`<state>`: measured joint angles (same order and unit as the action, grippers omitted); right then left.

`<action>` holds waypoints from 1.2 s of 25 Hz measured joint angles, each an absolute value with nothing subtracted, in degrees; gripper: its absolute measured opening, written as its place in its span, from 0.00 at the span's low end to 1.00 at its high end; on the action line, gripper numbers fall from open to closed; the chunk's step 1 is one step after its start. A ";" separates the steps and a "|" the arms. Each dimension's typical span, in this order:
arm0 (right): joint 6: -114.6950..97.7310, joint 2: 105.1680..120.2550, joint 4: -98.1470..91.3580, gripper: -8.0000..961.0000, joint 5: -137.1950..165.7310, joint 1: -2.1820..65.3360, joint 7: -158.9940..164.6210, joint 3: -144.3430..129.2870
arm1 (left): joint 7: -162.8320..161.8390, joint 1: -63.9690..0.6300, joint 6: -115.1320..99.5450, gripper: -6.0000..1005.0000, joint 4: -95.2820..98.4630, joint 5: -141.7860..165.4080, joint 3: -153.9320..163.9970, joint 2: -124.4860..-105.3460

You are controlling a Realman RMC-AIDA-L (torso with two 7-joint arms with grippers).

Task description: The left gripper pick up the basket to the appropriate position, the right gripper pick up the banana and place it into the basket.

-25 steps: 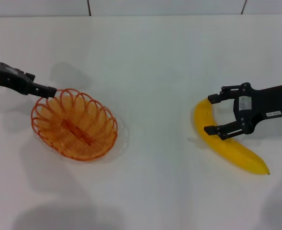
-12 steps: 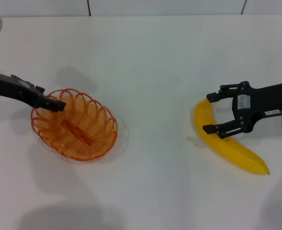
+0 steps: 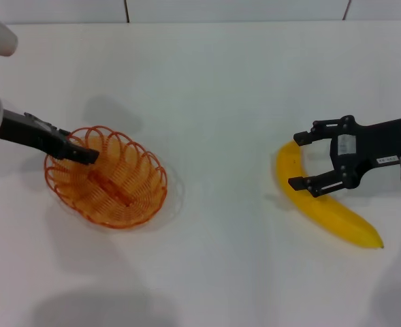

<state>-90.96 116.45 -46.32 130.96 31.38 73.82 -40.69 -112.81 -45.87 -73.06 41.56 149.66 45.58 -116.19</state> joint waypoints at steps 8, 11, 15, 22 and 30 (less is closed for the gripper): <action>-90.96 116.45 -46.32 0.93 130.96 31.24 73.83 -40.60 | -112.59 -45.47 -72.68 0.67 41.96 149.43 45.57 -115.89; -90.92 116.45 -46.32 0.93 130.96 31.29 73.83 -40.54 | -112.38 -45.49 -72.61 0.60 41.88 149.60 45.60 -115.93; -90.89 116.45 -46.32 0.93 130.95 31.30 73.83 -40.62 | -112.03 -45.61 -72.59 0.51 41.72 149.60 45.62 -115.94; -90.87 116.45 -46.32 0.93 130.96 31.20 73.83 -40.51 | -111.99 -45.62 -72.88 0.26 42.10 149.48 45.62 -115.84; -90.88 116.45 -46.32 0.93 130.94 31.11 73.83 -40.40 | -112.13 -45.49 -77.24 0.07 45.00 145.77 45.36 -115.60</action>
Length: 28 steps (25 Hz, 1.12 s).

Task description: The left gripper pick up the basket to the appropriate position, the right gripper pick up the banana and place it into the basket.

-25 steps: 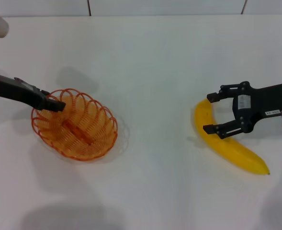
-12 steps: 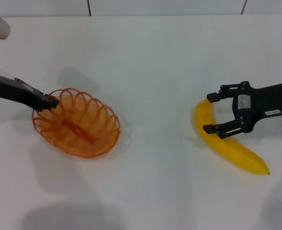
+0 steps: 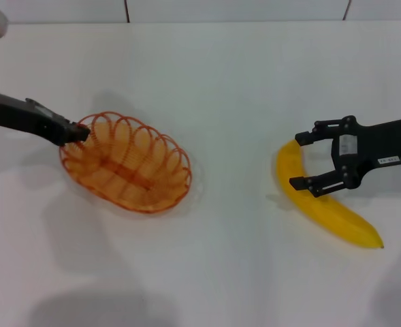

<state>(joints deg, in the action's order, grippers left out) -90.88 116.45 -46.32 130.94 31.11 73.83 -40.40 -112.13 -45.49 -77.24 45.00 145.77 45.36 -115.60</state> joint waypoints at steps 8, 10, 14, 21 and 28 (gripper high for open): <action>-90.88 116.45 -46.40 0.93 130.97 32.12 75.11 -40.77 | -113.33 -44.15 -77.03 0.06 44.61 136.01 44.71 -116.06; -90.88 116.42 -46.35 0.93 131.16 32.40 75.42 -40.82 | -113.65 -43.93 -75.97 0.06 44.03 134.84 44.55 -116.09; -90.88 116.49 -46.30 0.93 131.25 32.50 75.45 -41.86 | -113.34 -43.67 -71.43 0.06 39.81 131.69 43.94 -116.23; -90.88 116.54 -46.24 0.93 131.25 32.61 76.23 -42.75 | -112.80 -43.10 -65.49 0.06 34.28 129.40 44.00 -116.34; -90.88 116.54 -46.23 0.93 131.06 32.41 76.27 -42.97 | -112.77 -42.15 -63.14 0.06 32.71 129.32 44.10 -116.45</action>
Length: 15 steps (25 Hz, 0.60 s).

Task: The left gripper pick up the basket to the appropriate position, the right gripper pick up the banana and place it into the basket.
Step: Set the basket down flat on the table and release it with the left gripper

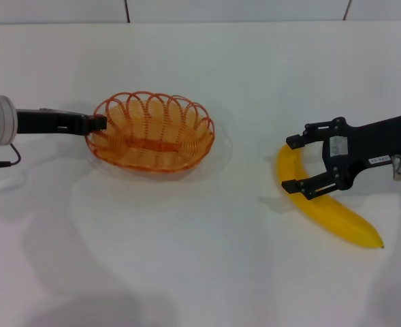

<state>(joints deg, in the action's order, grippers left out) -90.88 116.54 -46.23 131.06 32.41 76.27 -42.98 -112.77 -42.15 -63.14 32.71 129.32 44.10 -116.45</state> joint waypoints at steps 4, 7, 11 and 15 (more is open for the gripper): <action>-90.88 116.54 -46.07 0.93 131.06 32.47 76.20 -42.98 | -112.76 -42.02 -62.92 0.06 32.67 128.88 44.31 -116.45; -90.88 116.54 -45.58 0.93 131.00 32.61 76.07 -42.98 | -112.70 -42.00 -62.82 0.06 32.55 128.76 44.58 -116.45; -90.88 116.54 -45.43 0.93 130.97 32.65 76.02 -42.98 | -112.46 -42.08 -62.00 0.07 31.82 128.75 44.64 -116.45; -90.88 116.54 -45.43 0.93 130.95 32.64 76.00 -42.98 | -112.41 -42.17 -61.34 0.08 31.40 128.75 44.68 -116.45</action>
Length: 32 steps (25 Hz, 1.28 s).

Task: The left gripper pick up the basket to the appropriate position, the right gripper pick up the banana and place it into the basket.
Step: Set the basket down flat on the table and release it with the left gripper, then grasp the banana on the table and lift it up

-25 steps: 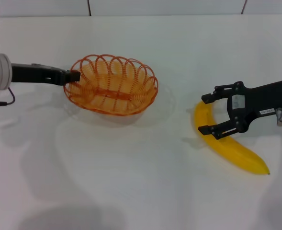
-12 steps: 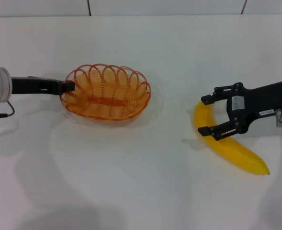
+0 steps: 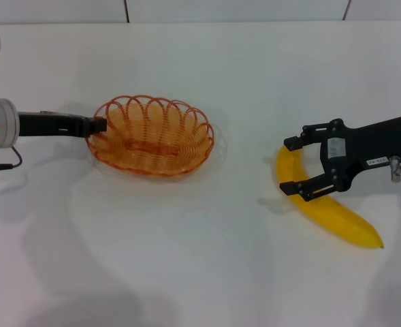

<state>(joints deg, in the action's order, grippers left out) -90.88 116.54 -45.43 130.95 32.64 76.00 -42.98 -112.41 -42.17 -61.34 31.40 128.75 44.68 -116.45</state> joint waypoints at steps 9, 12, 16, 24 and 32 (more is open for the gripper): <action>-90.88 116.54 -45.44 0.93 130.95 32.61 75.97 -42.98 | -111.81 -42.19 -61.28 0.10 31.30 128.48 44.74 -116.50; -90.88 116.54 -45.44 0.93 130.95 32.48 75.95 -42.98 | -110.87 -42.07 -61.52 0.16 31.33 126.89 44.75 -116.51; -90.88 116.54 -45.44 0.93 130.94 32.19 75.98 -42.86 | -108.77 -41.33 -62.67 0.29 32.61 125.17 44.82 -116.48; -90.95 116.55 -45.44 0.93 128.90 32.07 76.66 -42.93 | -98.27 -37.36 -66.49 0.55 40.72 123.97 46.93 -116.47; -90.71 116.96 -46.22 0.93 128.01 32.15 78.70 -44.57 | -82.42 -32.54 -71.30 0.54 40.96 120.52 47.81 -116.60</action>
